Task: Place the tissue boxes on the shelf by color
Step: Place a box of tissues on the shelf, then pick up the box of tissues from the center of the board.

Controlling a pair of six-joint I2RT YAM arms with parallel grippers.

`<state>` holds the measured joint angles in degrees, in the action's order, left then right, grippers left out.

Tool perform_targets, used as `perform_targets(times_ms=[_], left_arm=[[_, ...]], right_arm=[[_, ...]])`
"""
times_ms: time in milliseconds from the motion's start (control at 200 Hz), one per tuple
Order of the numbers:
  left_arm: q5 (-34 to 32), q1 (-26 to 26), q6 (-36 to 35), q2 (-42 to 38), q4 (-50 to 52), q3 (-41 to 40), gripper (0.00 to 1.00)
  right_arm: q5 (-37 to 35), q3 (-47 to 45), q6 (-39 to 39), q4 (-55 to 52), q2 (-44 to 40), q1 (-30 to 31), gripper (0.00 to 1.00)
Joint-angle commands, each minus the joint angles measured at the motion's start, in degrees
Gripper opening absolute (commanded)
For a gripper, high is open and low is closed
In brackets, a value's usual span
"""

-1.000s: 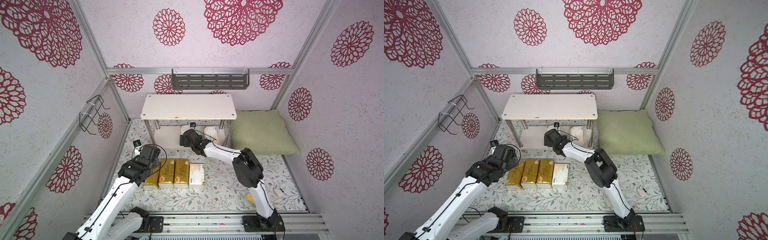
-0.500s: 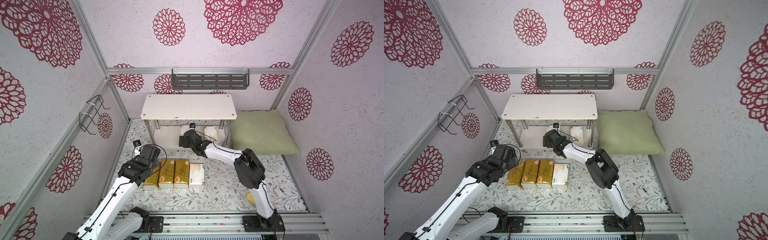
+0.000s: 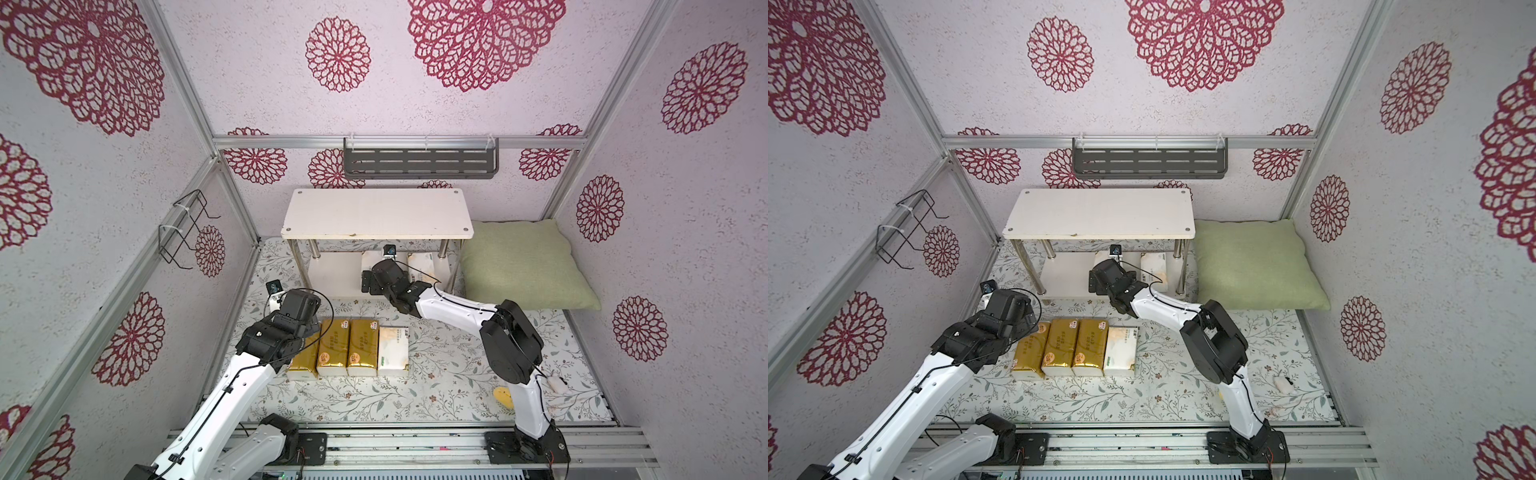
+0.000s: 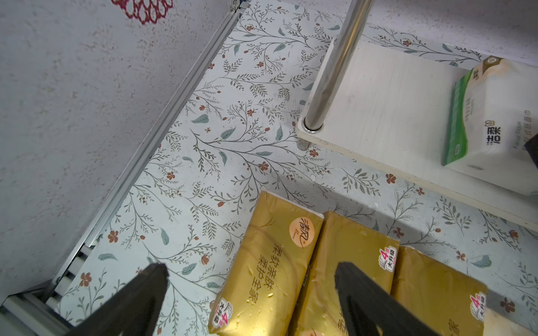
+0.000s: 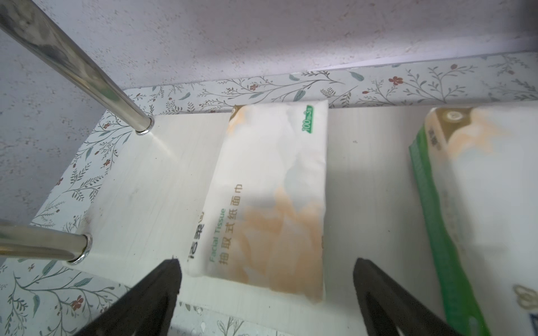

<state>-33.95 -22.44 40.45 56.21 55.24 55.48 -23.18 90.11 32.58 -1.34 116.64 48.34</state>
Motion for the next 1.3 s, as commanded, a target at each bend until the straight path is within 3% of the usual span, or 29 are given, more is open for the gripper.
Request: perform_targets(times_ms=[0,395,796,976,1296], left_arm=[[-0.95,-2.34,2.03,-0.57,1.32,0.06,0.97],[-4.82,-17.24,10.95,1.41,4.18,1.78,0.97],[-5.41,-33.87,16.14,15.5,-0.44,8.9,0.97],[-2.17,-37.68,17.42,21.23,-5.09,9.28,0.97],[-0.33,-44.55,21.82,33.94,-7.45,14.3,0.97]], right_arm=[[-2.21,-2.25,-1.38,2.15,-6.16,0.35,0.99],[-5.77,-18.93,-7.11,4.6,-21.14,3.88,0.99],[-12.05,-36.04,-9.08,-2.92,-38.95,6.6,0.99],[-12.53,-41.85,-7.03,-10.34,-45.42,1.9,0.99],[-11.65,-49.03,-6.54,-12.02,-51.97,-4.15,0.99]])
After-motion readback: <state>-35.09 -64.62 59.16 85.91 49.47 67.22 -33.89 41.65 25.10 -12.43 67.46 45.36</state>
